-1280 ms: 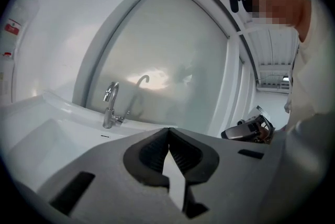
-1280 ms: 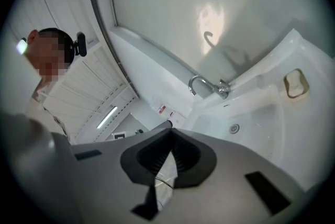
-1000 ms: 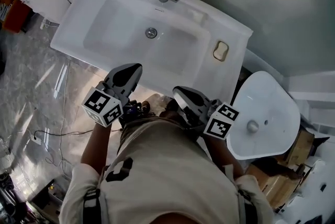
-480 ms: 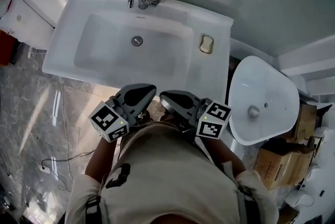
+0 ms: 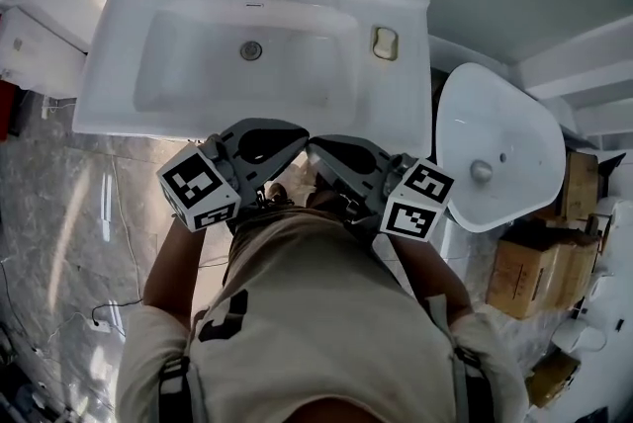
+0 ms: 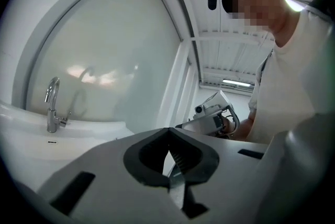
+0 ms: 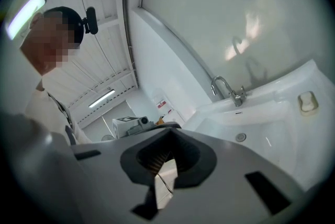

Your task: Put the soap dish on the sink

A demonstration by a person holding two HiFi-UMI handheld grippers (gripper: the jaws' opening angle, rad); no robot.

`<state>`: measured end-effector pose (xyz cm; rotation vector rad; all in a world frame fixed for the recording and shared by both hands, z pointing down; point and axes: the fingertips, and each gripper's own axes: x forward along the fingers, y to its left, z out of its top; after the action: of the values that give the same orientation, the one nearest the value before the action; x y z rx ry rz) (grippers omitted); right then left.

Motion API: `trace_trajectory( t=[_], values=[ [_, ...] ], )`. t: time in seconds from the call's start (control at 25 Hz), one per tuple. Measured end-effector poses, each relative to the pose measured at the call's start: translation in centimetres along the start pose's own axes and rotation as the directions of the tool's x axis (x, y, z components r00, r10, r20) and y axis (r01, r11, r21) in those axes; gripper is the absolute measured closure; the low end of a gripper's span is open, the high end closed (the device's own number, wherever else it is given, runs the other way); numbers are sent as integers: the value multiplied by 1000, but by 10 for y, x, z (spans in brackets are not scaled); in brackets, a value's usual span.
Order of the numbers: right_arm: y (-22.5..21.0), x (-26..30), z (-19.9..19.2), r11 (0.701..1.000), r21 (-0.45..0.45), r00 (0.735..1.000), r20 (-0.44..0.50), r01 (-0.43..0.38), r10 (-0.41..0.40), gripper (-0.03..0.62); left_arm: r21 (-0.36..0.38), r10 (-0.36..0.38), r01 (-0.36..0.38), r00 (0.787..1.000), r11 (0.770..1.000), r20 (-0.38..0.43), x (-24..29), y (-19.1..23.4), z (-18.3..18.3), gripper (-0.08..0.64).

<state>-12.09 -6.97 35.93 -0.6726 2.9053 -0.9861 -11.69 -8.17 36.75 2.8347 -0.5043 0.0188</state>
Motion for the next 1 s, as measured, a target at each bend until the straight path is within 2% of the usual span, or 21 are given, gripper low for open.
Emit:
trace_trajectory(
  t=[0.16, 0.32, 0.48, 0.72, 1.0],
  values=[
    [9, 0, -4, 998, -26, 998, 27, 49, -48, 584, -33, -60, 61, 998, 998, 15, -6, -7, -2, 541],
    [16, 0, -12, 996, -28, 996, 27, 91, -90, 584, -60, -57, 59, 998, 996, 27, -14, -14, -5, 543],
    [21, -3, -18, 997, -8, 997, 21, 74, -74, 584, -89, -45, 46, 999, 995, 16, -17, -20, -11, 543],
    [28, -14, -30, 999, 28, 999, 32, 37, -38, 584, -75, -9, 8, 1000, 997, -21, -17, -36, -17, 543],
    [28, -64, -33, 998, 44, 996, 80, 42, -45, 583, -50, -25, 22, 998, 998, -50, 17, -72, -19, 541]
  ],
)
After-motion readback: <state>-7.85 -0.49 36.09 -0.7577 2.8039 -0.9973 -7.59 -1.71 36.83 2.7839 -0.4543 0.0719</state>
